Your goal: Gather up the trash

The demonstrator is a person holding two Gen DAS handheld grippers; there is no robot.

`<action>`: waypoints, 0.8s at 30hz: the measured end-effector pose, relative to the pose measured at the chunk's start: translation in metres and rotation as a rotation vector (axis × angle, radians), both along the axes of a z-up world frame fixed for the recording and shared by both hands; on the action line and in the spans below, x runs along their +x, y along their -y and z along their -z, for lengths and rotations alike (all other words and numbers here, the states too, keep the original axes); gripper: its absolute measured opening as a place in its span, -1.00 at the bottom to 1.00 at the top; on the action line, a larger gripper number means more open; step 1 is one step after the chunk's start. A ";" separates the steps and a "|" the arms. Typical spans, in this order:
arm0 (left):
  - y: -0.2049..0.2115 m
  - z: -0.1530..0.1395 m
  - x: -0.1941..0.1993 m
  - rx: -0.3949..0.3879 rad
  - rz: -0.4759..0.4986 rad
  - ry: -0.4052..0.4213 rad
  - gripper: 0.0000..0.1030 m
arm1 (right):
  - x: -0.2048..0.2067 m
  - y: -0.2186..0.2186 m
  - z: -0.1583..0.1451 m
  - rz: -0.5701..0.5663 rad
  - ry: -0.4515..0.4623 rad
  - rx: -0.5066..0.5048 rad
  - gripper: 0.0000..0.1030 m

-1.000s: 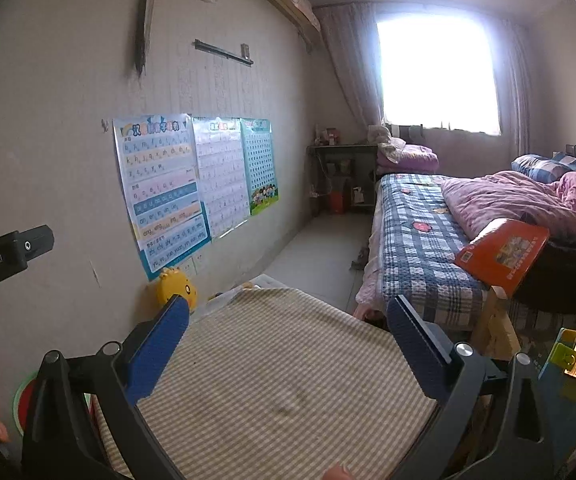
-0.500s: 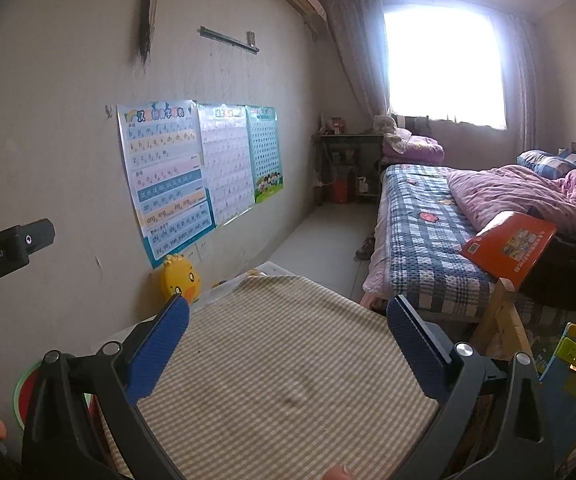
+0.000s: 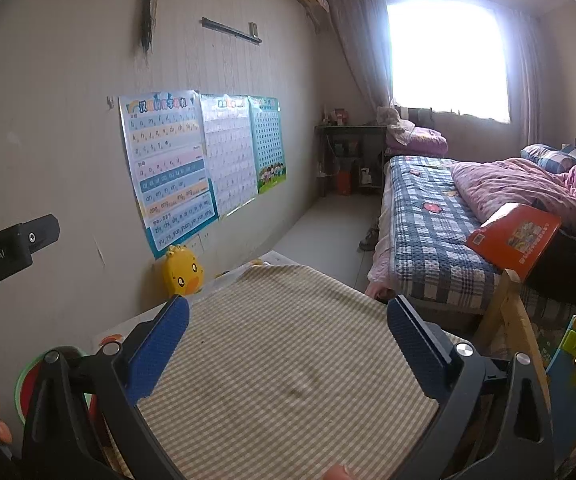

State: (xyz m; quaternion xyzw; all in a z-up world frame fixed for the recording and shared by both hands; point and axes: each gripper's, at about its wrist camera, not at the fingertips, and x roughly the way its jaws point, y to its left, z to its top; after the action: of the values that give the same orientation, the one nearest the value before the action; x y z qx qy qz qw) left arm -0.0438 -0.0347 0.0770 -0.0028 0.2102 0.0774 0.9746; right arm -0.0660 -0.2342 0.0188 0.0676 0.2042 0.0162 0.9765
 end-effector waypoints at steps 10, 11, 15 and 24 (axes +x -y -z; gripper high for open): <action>-0.003 0.004 0.002 -0.004 -0.007 -0.020 0.90 | 0.000 -0.002 0.003 -0.001 -0.014 0.003 0.85; -0.003 0.004 0.001 -0.004 -0.007 -0.021 0.90 | 0.000 -0.003 0.002 -0.002 -0.014 0.002 0.85; -0.005 0.004 0.003 -0.008 -0.004 -0.026 0.90 | 0.001 -0.004 0.003 -0.004 -0.016 0.001 0.85; -0.006 0.006 0.004 -0.007 -0.005 -0.037 0.90 | 0.001 -0.005 0.005 -0.005 -0.022 0.003 0.85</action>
State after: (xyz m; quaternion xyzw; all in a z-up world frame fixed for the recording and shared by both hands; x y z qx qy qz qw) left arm -0.0401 -0.0288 0.0711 -0.0056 0.2282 0.0793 0.9704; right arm -0.0649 -0.2290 0.0137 0.0685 0.2151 0.0184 0.9740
